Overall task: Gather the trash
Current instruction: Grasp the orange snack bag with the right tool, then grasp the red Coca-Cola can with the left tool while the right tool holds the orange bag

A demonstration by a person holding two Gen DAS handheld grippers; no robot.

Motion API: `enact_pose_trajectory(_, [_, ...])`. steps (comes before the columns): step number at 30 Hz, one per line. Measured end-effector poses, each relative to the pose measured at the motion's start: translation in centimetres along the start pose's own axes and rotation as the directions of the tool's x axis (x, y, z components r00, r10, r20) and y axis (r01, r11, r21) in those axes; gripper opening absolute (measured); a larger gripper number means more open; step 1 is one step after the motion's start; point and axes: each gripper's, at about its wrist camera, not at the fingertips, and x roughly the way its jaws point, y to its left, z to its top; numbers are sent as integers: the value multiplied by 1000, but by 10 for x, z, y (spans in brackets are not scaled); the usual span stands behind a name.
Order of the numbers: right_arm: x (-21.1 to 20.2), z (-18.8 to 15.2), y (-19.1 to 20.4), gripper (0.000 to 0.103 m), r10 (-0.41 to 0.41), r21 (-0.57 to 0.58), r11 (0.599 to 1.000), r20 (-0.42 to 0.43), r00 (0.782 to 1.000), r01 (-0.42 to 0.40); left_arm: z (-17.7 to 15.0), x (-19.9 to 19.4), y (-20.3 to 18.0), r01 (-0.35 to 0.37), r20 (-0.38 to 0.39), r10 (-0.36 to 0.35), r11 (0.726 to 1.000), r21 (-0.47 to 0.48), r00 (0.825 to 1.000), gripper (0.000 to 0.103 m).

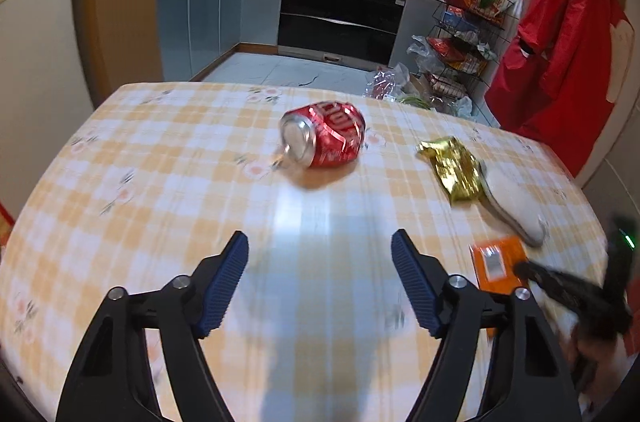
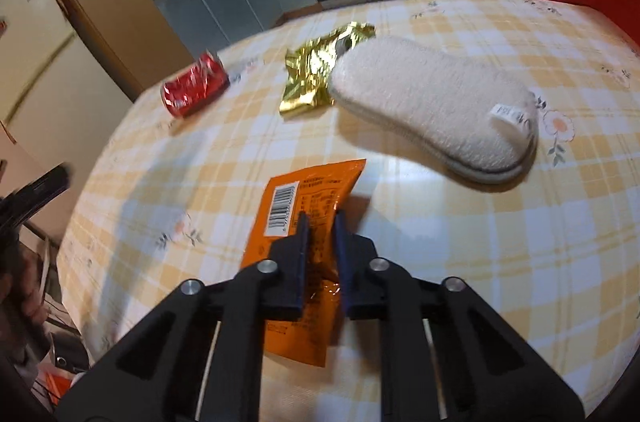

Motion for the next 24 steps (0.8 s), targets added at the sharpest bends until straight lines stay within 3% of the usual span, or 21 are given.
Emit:
enact_pose_trajectory(6, [-21,5,-18,10,6,42,999,74,997,-9,43,73,-3,-39,-10,38,998,-56,999,52])
enact_pose_trajectory(13, [-49,-5,-41,10,-24,82,996,119,993,14,74,128,6,-139,3,140,985,-102,990,52])
enact_pose_trajectory(15, [-58,-10,-48,10,-40,97,995,122,992,28,79,139,12,-156,-12,156,978,-141,988,47])
enact_pose_trajectory(16, [-62,-12,-51,10,-47,107,994,126,991,34,80,143,14,-165,-22,163,974,-154,986,43])
enact_pose_trajectory(18, [-69,-16,-57,10,-58,126,991,132,989,42,82,150,16,-157,-47,152,975,-158,987,19])
enact_pose_trajectory(24, [-87,-24,-58,10,-49,165,986,155,987,23,78,112,4,-137,-11,137,988,-77,991,16])
